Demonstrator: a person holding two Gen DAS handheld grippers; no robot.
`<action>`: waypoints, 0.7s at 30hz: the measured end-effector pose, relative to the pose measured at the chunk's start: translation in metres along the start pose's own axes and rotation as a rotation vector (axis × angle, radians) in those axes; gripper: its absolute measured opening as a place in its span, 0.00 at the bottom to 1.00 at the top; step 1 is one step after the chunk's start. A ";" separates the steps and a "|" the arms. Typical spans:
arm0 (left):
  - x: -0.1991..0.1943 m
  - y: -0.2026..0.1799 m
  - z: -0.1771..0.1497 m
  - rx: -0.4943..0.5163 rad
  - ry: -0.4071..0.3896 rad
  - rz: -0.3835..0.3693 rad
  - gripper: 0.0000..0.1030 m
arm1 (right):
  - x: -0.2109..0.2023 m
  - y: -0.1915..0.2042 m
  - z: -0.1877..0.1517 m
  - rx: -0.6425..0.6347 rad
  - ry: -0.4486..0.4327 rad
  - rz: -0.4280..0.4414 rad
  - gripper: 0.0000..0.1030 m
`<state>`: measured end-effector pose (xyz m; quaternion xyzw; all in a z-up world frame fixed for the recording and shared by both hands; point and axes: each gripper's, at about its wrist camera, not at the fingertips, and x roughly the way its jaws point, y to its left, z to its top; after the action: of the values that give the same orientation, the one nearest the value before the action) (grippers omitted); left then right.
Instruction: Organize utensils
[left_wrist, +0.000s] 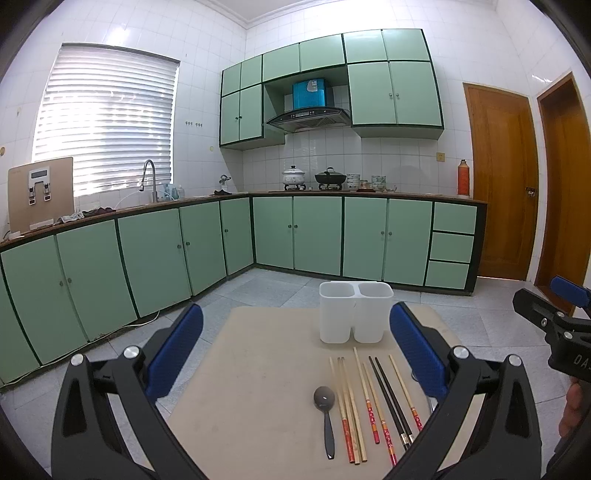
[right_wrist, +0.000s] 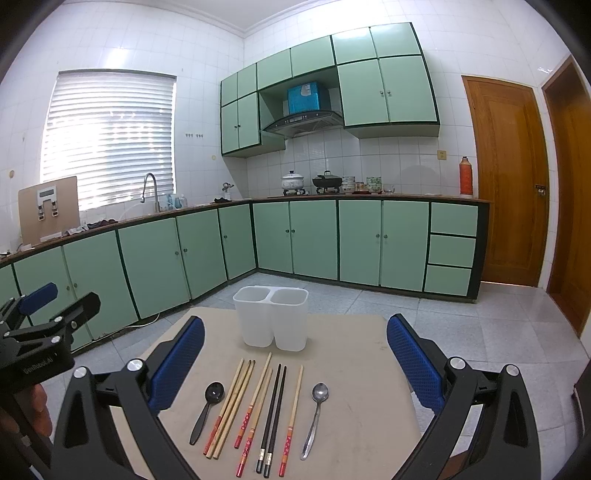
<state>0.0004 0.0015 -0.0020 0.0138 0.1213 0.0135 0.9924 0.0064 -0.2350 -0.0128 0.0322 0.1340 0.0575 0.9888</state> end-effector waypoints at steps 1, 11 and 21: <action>0.000 0.000 0.000 0.001 0.001 0.000 0.95 | 0.000 0.000 -0.001 0.000 -0.001 -0.001 0.94; 0.001 0.000 -0.001 0.001 0.001 0.002 0.95 | -0.001 0.001 0.001 -0.001 0.000 0.000 0.94; 0.001 0.000 -0.001 0.001 0.001 0.003 0.95 | -0.001 0.000 0.000 0.002 -0.001 0.001 0.94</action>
<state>0.0015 0.0013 -0.0029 0.0144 0.1219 0.0149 0.9923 0.0051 -0.2348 -0.0119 0.0330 0.1335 0.0576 0.9888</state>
